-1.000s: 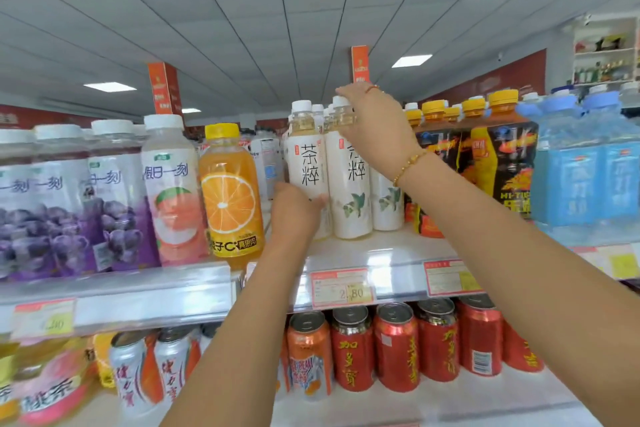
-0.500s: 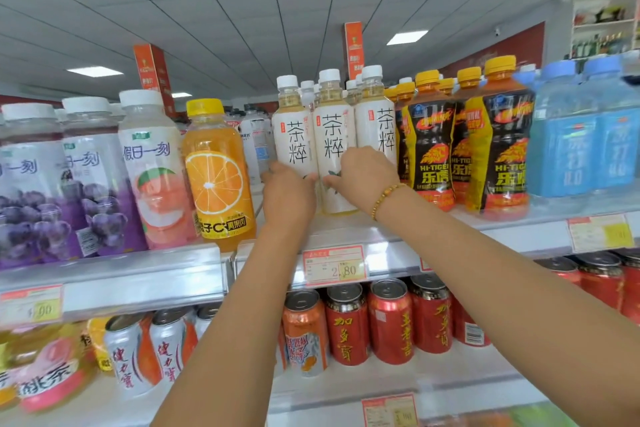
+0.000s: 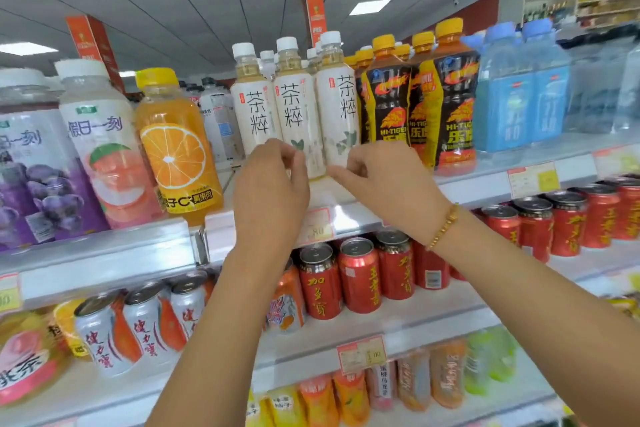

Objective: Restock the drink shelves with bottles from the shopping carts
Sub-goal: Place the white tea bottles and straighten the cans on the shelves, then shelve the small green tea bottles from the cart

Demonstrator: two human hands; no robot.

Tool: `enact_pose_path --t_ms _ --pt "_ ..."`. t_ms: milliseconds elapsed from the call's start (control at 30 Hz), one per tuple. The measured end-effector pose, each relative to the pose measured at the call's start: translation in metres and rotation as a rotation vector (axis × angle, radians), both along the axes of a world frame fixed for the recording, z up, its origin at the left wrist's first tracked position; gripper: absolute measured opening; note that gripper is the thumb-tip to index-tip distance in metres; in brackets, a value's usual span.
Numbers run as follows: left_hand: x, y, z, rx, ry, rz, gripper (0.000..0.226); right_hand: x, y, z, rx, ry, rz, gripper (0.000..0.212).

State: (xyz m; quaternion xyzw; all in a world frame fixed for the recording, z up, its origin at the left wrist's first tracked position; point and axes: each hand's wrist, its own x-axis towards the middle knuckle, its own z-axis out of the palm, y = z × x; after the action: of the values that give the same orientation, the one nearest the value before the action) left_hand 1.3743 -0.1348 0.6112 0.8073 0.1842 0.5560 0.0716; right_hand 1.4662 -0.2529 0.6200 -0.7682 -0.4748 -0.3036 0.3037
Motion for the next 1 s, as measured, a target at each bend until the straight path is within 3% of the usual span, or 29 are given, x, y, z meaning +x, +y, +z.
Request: enact_pose_path --t_ms 67,167,267,367,433,467,533,700,900,1000 --pt "-0.018 -0.031 -0.033 0.031 -0.016 -0.173 0.033 -0.005 -0.036 -0.035 -0.057 0.098 0.052 0.042" --pt "-0.028 -0.065 -0.105 -0.030 0.163 -0.391 0.042 0.002 -0.081 -0.105 -0.242 0.290 0.022 0.039" --pt "-0.026 -0.082 -0.192 -0.201 0.417 -0.524 0.043 0.012 -0.119 -0.182 -0.362 0.499 -0.062 0.039" --pt "-0.021 -0.095 -0.274 -0.436 0.727 -0.583 0.048 0.021 -0.155 -0.269 -0.413 0.847 -0.243 0.040" --pt "-0.018 -0.103 -0.321 -0.608 0.866 -0.604 0.042 0.022 -0.177 -0.327 -0.470 1.029 -0.341 0.023" --pt "-0.016 -0.107 -0.343 -0.669 0.912 -0.620 0.034 0.020 -0.186 -0.355 -0.516 1.071 -0.382 0.012" --pt "-0.013 -0.114 -0.388 -0.741 1.010 -0.642 0.025 0.013 -0.203 -0.403 -0.628 1.151 -0.460 0.028" --pt "0.003 -0.133 -0.496 -0.812 1.161 -0.607 0.031 -0.003 -0.244 -0.509 -0.653 1.259 -0.633 0.030" --pt "0.033 -0.172 -0.597 -0.794 1.284 -0.651 0.026 -0.005 -0.278 -0.619 -0.667 1.409 -0.716 0.034" --pt "0.057 -0.188 -0.642 -0.751 1.365 -0.677 0.018 -0.006 -0.293 -0.665 -0.686 1.458 -0.707 0.051"
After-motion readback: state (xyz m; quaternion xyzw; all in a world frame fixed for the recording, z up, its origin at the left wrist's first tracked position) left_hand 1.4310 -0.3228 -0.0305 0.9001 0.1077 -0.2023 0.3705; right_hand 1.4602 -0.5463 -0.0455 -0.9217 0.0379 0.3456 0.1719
